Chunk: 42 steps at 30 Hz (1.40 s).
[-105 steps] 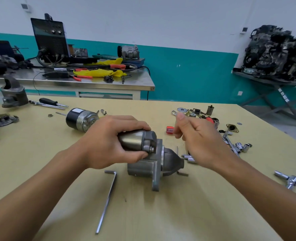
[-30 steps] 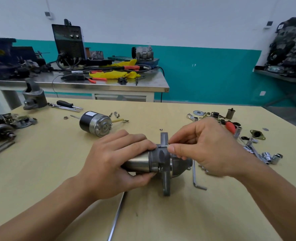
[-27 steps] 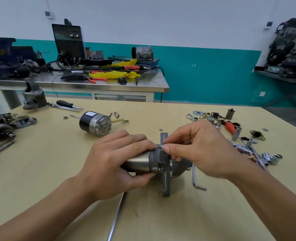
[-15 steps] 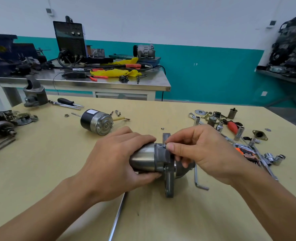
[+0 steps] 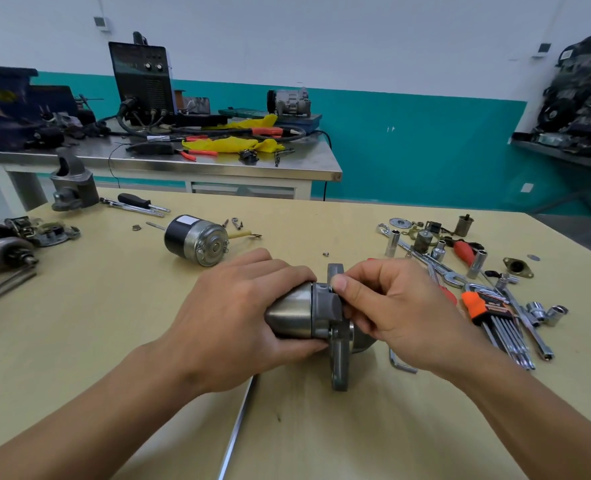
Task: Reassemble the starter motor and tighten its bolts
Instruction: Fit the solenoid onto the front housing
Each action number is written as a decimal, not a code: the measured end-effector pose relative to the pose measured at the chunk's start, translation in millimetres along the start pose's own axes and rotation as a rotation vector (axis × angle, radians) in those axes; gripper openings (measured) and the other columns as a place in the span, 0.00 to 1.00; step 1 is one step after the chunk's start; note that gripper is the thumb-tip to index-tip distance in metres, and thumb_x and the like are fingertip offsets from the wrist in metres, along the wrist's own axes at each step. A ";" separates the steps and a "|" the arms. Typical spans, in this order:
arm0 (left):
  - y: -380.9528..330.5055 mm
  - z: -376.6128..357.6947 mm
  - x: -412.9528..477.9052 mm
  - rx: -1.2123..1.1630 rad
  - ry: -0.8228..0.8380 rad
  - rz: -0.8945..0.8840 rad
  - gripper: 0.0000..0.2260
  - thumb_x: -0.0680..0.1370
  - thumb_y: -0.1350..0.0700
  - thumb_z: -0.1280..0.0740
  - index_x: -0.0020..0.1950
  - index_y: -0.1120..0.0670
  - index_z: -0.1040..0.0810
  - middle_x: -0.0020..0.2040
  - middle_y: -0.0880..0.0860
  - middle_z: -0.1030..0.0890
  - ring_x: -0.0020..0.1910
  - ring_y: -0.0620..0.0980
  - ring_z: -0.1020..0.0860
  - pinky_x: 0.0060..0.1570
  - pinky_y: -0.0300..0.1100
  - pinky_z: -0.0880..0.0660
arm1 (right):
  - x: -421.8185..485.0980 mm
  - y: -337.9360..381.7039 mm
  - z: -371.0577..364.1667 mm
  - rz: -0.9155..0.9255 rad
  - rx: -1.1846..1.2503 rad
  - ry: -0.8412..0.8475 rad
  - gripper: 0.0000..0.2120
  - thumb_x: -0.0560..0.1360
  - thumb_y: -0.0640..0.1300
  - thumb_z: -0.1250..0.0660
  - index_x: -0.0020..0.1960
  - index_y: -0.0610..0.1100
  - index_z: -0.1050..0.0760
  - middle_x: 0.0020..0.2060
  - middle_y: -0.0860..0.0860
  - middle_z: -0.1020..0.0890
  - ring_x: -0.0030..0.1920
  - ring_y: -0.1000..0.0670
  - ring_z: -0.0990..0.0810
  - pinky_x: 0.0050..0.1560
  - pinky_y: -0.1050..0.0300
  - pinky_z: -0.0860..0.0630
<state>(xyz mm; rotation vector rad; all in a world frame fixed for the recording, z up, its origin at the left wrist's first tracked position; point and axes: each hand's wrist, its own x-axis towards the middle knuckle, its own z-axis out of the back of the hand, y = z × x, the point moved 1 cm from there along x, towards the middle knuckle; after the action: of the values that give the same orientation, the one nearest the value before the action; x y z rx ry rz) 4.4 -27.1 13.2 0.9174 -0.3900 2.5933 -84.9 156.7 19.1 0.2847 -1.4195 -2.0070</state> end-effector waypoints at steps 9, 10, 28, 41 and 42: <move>1.9 -0.9 0.4 0.035 -0.029 -0.055 0.23 0.69 0.40 0.24 0.55 0.55 0.17 0.46 0.48 0.16 0.41 0.50 0.22 0.39 0.47 0.22 | -0.7 -4.6 -3.2 0.098 -0.069 -0.055 0.14 0.80 0.47 0.34 0.38 0.44 0.18 0.21 0.57 0.26 0.24 0.59 0.31 0.27 0.68 0.34; 1.9 -1.0 0.4 0.038 -0.027 -0.055 0.23 0.69 0.40 0.23 0.55 0.55 0.17 0.46 0.48 0.16 0.41 0.50 0.22 0.39 0.47 0.23 | -0.8 -5.1 -3.4 0.103 -0.074 -0.059 0.14 0.80 0.47 0.34 0.38 0.45 0.18 0.21 0.57 0.26 0.24 0.60 0.30 0.27 0.68 0.34; -1.1 -0.3 1.4 0.026 -0.003 -0.033 0.18 0.71 0.41 0.27 0.54 0.51 0.18 0.44 0.44 0.19 0.40 0.49 0.25 0.37 0.47 0.25 | 0.1 0.7 9.7 -0.006 0.012 0.024 0.09 0.77 0.44 0.30 0.40 0.54 0.16 0.37 0.55 0.14 0.38 0.57 0.15 0.34 0.66 0.22; -4.3 0.1 1.9 0.034 0.005 -0.020 0.19 0.70 0.41 0.27 0.54 0.51 0.18 0.44 0.44 0.19 0.40 0.49 0.24 0.37 0.48 0.24 | 1.7 -0.9 10.2 0.071 -0.139 0.050 0.07 0.79 0.48 0.33 0.44 0.54 0.19 0.39 0.55 0.15 0.39 0.55 0.16 0.39 0.58 0.18; -4.2 0.2 2.0 0.031 0.007 -0.020 0.19 0.70 0.41 0.27 0.54 0.51 0.18 0.44 0.44 0.19 0.40 0.49 0.24 0.37 0.48 0.24 | 1.2 -1.2 9.4 0.081 -0.146 0.047 0.07 0.80 0.48 0.33 0.44 0.54 0.19 0.39 0.56 0.15 0.39 0.55 0.17 0.38 0.60 0.19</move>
<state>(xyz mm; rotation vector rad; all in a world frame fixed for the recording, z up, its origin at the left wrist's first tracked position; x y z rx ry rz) 4.8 -22.9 15.2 0.9177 -0.3376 2.5903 -91.3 163.4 21.9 0.2065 -1.2294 -2.0120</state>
